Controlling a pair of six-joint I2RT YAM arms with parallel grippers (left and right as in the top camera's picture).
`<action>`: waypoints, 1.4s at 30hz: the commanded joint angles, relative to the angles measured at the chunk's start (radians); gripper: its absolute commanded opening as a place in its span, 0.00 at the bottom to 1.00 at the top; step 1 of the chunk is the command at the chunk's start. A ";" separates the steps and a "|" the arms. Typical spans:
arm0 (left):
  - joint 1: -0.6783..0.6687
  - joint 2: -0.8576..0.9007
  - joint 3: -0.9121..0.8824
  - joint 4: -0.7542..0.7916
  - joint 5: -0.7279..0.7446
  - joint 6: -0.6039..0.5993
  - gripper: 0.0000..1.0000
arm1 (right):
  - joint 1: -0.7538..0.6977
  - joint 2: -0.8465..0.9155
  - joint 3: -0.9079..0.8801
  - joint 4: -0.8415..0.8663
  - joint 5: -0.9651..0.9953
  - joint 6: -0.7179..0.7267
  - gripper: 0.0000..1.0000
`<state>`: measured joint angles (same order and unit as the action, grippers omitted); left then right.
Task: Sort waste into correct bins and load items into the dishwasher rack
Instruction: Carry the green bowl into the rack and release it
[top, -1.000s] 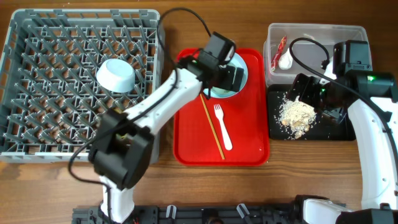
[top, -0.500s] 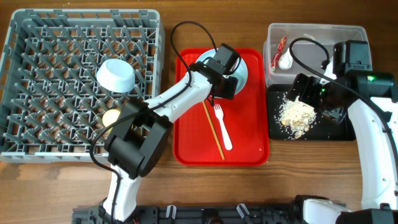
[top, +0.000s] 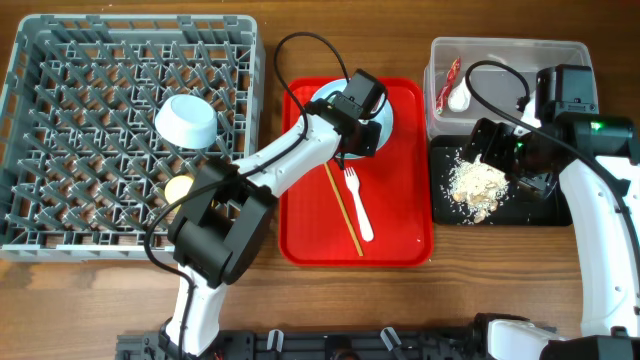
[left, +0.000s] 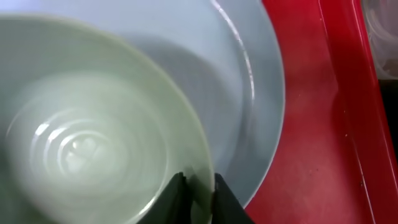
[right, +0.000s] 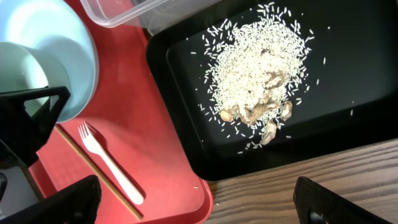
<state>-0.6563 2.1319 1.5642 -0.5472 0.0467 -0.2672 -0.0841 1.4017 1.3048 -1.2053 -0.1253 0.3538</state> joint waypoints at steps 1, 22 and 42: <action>-0.003 0.010 0.003 -0.001 -0.018 0.001 0.07 | 0.000 -0.018 0.017 -0.004 0.022 -0.012 1.00; 0.013 -0.189 0.006 -0.024 -0.013 0.000 0.04 | -0.001 -0.018 0.017 -0.014 0.022 -0.012 1.00; 0.608 -0.397 0.006 -0.023 0.772 -0.003 0.04 | 0.000 -0.018 0.017 -0.017 0.022 -0.012 1.00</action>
<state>-0.1574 1.7248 1.5700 -0.5758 0.5556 -0.2687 -0.0841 1.4017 1.3048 -1.2194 -0.1249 0.3538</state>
